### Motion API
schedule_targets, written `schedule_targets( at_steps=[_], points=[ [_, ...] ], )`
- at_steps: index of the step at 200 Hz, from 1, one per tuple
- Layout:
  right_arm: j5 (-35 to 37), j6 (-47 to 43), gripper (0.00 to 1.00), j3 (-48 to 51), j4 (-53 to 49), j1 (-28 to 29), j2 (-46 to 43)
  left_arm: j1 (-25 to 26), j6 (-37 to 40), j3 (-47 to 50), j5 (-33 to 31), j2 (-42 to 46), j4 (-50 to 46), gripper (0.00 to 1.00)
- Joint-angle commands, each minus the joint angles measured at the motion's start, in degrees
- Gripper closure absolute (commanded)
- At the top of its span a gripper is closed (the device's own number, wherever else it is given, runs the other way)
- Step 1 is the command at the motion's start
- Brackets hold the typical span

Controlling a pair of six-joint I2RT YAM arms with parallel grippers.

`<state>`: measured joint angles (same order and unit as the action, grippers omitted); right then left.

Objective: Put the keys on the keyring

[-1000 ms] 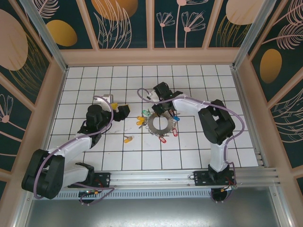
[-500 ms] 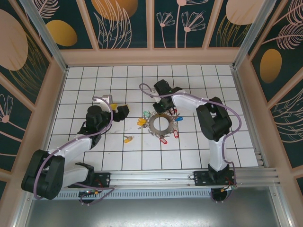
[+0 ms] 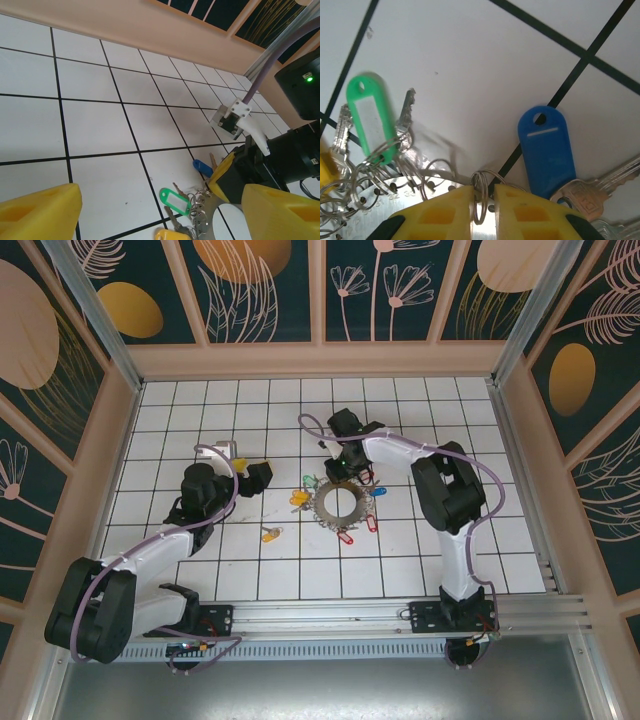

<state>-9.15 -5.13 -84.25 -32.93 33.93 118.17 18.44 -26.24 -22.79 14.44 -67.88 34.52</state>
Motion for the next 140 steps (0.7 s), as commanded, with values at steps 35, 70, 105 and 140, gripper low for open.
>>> schedule_targets(
  at_steps=[35, 70, 105, 140],
  points=[
    [-3.04, -0.04, 0.99, -0.63, -0.73, -0.68, -0.52, 0.11, -0.67, 0.81, -0.50, 1.51, 2.22, 0.17],
    [-3.14, -5.72, 1.00, 6.62, 8.35, -0.62, -9.44, 0.13, 1.80, 0.40, 2.42, 2.55, 2.56, 0.15],
    [-6.31, -15.86, 1.00, 20.09, 24.95, -0.79, -25.46, 0.27, 5.63, -2.40, 9.98, 1.63, 5.77, 0.15],
    [-12.53, -25.85, 1.00, 30.25, 35.65, -1.40, -38.07, 0.81, 10.02, -5.66, 14.94, 2.31, 5.05, 0.26]
  ],
)
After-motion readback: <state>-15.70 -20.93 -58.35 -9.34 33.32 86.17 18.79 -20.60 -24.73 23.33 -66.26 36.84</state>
